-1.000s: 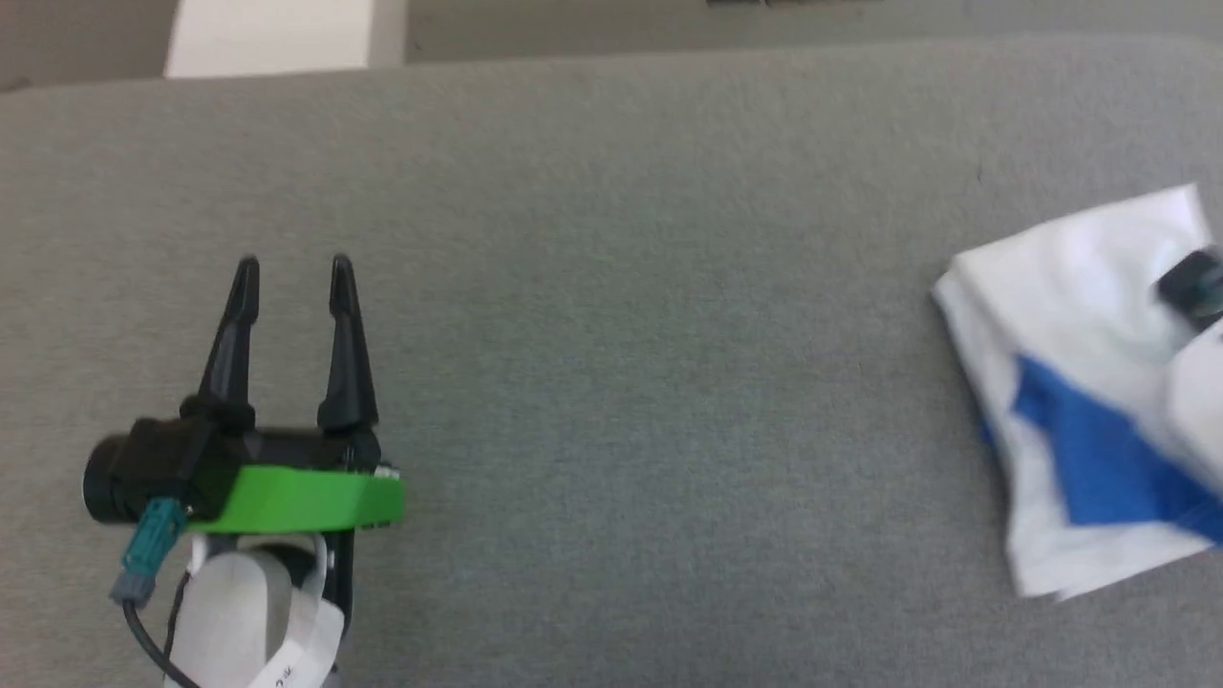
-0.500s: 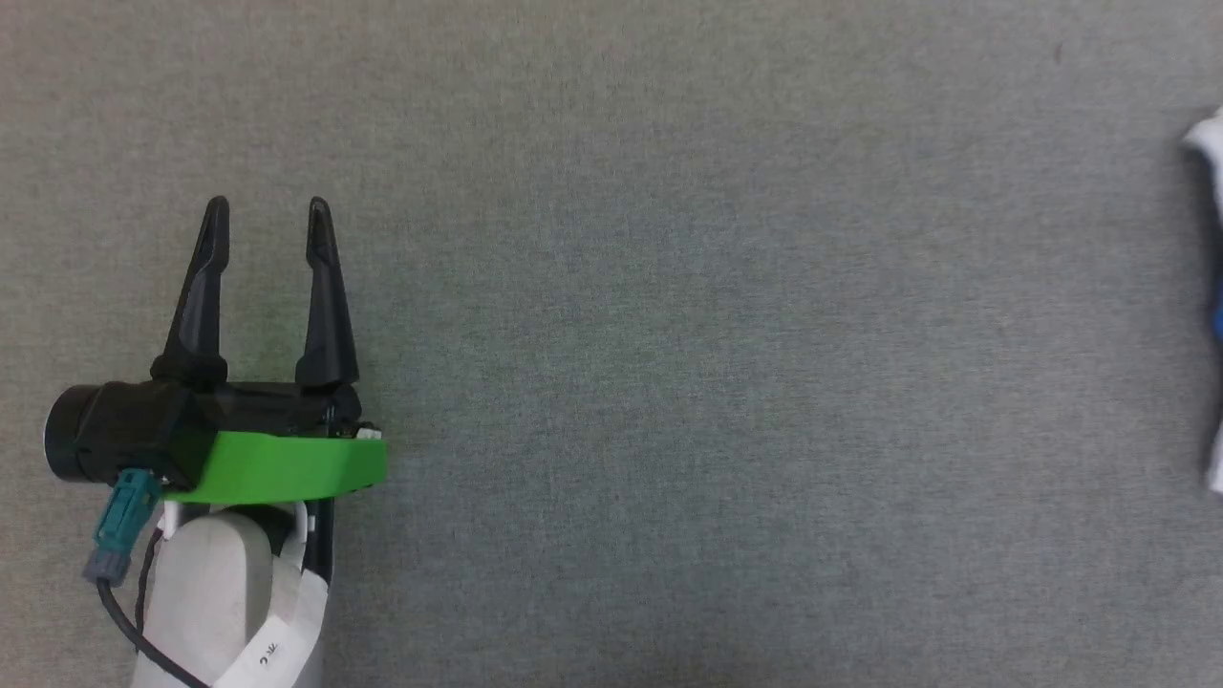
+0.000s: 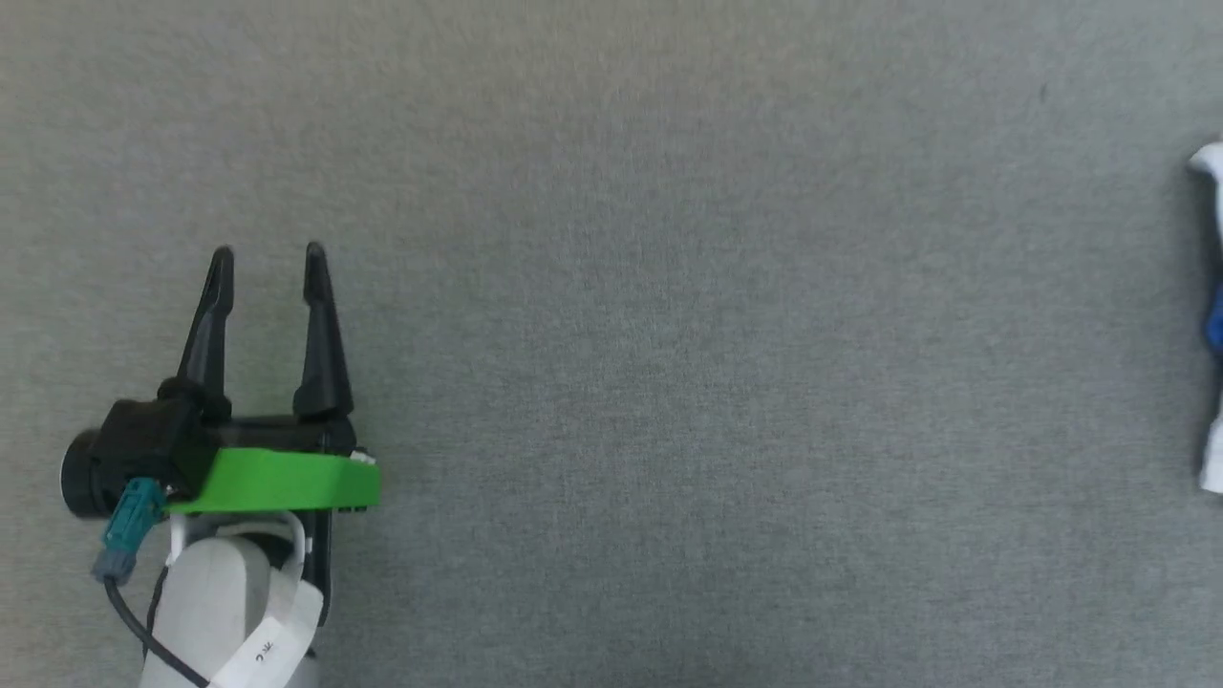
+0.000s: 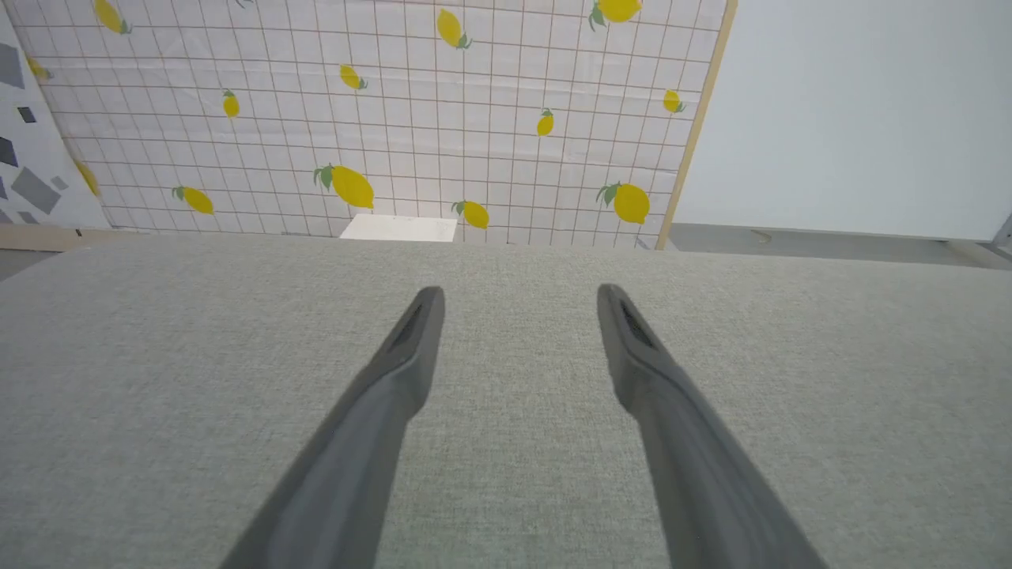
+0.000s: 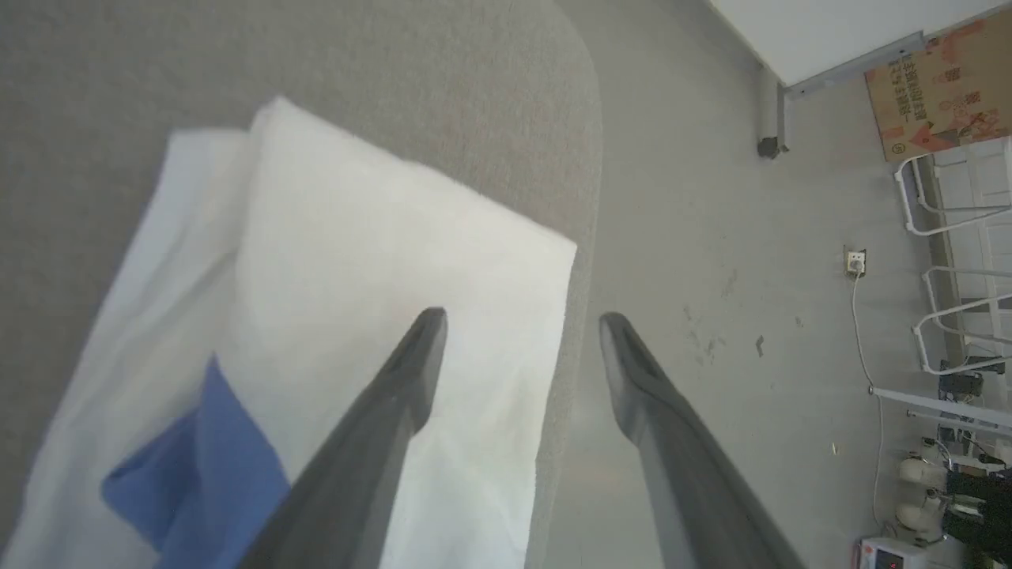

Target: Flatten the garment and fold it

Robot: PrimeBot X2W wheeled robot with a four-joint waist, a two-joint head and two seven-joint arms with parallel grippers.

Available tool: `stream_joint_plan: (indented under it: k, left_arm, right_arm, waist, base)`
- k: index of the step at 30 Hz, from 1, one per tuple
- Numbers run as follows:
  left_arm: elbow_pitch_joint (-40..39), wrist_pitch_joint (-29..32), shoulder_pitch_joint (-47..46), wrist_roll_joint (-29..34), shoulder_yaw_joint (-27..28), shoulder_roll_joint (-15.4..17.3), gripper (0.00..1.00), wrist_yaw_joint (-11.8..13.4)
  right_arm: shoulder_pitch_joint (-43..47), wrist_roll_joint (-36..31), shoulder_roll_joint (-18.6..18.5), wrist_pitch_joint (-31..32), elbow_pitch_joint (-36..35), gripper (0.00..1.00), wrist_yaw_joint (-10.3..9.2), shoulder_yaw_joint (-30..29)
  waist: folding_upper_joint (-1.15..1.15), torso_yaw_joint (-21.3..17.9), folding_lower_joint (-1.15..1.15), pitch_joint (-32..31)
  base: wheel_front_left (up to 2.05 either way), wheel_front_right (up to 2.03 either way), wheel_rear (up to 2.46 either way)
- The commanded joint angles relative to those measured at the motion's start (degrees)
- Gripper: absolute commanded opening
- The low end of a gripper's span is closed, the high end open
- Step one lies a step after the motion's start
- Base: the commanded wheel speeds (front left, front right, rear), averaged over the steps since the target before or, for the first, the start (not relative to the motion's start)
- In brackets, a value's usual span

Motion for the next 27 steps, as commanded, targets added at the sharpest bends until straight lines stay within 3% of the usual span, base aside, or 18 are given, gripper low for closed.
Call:
stream_joint_plan:
  k: [1,8,15,21,27]
  left_arm:
    - [0.57,-0.08,1.03,-0.71,0.47,0.09,1.00,0.48]
    - [1.94,0.21,4.14,-2.23,2.35,0.05,1.00,1.87]
    - [2.52,0.59,6.21,-2.74,3.34,0.05,1.00,3.29]
    - [3.67,0.41,7.79,-2.83,3.38,-0.19,1.00,4.12]
    - [5.18,0.11,9.35,-2.39,2.56,-0.51,1.00,4.54]
  right_arm:
    - [-1.72,0.66,1.37,-1.31,-1.61,1.00,-0.11,-1.04]
    - [-1.68,3.38,12.51,-9.34,-8.73,1.00,-0.11,-6.49]
    - [5.69,-0.70,29.92,-24.59,-14.30,1.00,-0.11,-15.10]
    - [14.96,-5.45,43.83,-35.84,-14.61,1.00,-0.11,-18.71]
    - [23.04,-8.32,48.37,-40.28,-13.45,1.00,-0.11,-20.74]
  waist:
    - [0.00,-1.57,-0.01,-9.22]
    - [0.00,-1.51,-0.01,-17.90]
    - [0.00,-0.06,-0.01,-23.63]
    - [0.00,0.23,-0.01,-26.85]
    - [0.00,0.26,-0.01,-28.85]
  base:
    - [0.00,0.00,0.00]
    - [0.00,0.00,0.00]
    - [0.00,0.00,0.00]
    - [0.00,0.00,0.00]
    - [0.00,0.00,0.00]
